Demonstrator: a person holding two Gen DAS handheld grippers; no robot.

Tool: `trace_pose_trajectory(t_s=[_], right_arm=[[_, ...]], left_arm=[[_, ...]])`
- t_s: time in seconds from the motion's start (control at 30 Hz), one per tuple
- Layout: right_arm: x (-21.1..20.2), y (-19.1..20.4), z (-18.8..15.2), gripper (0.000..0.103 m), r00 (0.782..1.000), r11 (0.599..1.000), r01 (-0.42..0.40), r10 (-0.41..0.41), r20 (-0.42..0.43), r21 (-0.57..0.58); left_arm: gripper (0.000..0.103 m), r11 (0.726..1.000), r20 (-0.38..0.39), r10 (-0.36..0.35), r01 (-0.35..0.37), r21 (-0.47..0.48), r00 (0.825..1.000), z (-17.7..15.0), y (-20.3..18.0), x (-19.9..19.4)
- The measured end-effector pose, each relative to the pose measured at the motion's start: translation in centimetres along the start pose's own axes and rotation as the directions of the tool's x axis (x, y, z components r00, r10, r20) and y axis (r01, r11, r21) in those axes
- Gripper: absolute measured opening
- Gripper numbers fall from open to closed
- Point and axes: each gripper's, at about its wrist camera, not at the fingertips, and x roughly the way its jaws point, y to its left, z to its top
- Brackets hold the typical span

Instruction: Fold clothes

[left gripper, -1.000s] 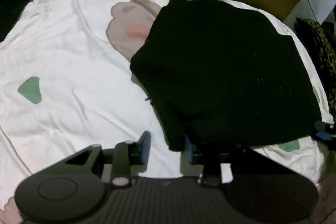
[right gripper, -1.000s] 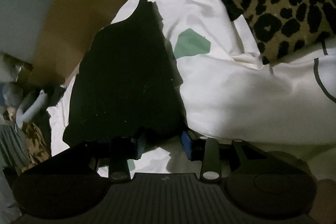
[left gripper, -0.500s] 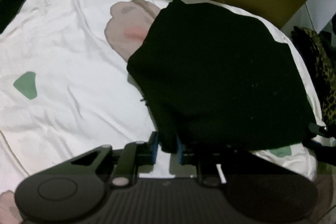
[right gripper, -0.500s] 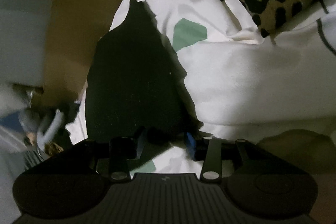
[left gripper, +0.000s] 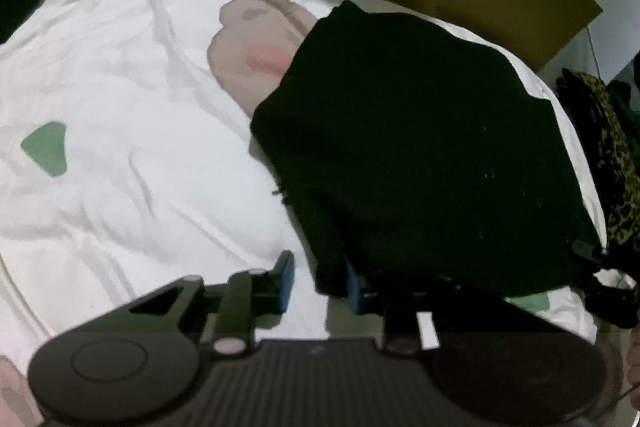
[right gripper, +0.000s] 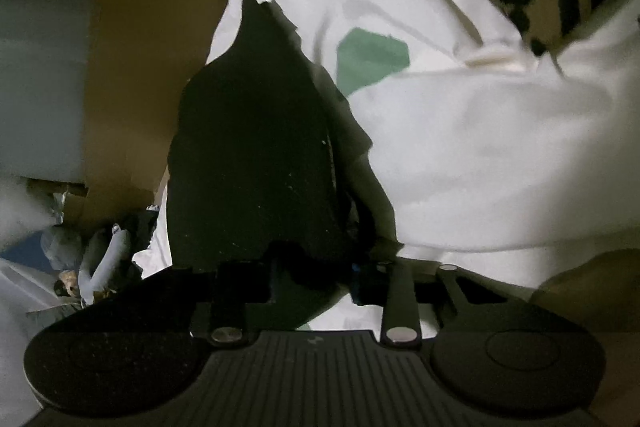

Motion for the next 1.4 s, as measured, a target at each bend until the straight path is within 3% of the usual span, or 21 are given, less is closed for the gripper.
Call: trace_pose_trajectory(t_s=[0.07,0.17,0.43,0.53,0.63,0.7,0.9,1.4], right_arm=[[0.0,0.1,0.2,0.036,1.000,1.000,-0.008,0.008,-0.001,0.002],[0.0,0.2,0.3,0.025,1.000,1.000,-0.008,0.008,0.000,0.002],[0.1,-0.1,0.1,0.027,1.000,1.000,-0.006,0.006,0.001,0.010],[0.0,-0.1,0.1,0.025,1.000,1.000,-0.002,0.002,0.004,0.001],[0.0,0.0,0.2,0.020,1.000,1.000,-0.001,0.001,0.002,-0.003],[-0.1,0.2,0.2,0.018,1.000,1.000,0.001,-0.001,0.002,-0.010],[-0.7,0.5,0.1,0.010,1.000,0.999,-0.005,0.005,-0.001,-0.033],[-1.5,2.2,-0.9,0.008,0.999,0.996,-0.032,0.029,-0.037,-0.083]], left_arm=[[0.030,1.000,0.001,-0.011,0.011,-0.007,1.000,0.1,0.2,0.1],[0.030,1.000,0.003,-0.024,0.024,-0.020,1.000,0.0,0.3,0.1],[0.030,0.995,0.011,-0.062,0.062,-0.071,0.998,-0.8,1.0,0.1],[0.028,0.998,0.013,-0.045,0.045,-0.036,0.999,-0.8,0.5,0.1],[0.010,0.999,0.009,-0.024,0.024,0.024,1.000,-0.9,-0.2,-0.2],[0.007,0.998,0.006,-0.013,0.013,0.055,1.000,-1.0,-0.5,-0.5],[0.005,0.999,0.013,-0.015,0.015,0.039,1.000,-0.2,-0.4,-1.6],[0.004,0.999,0.049,-0.022,0.020,0.044,0.999,1.7,-0.2,-4.7]])
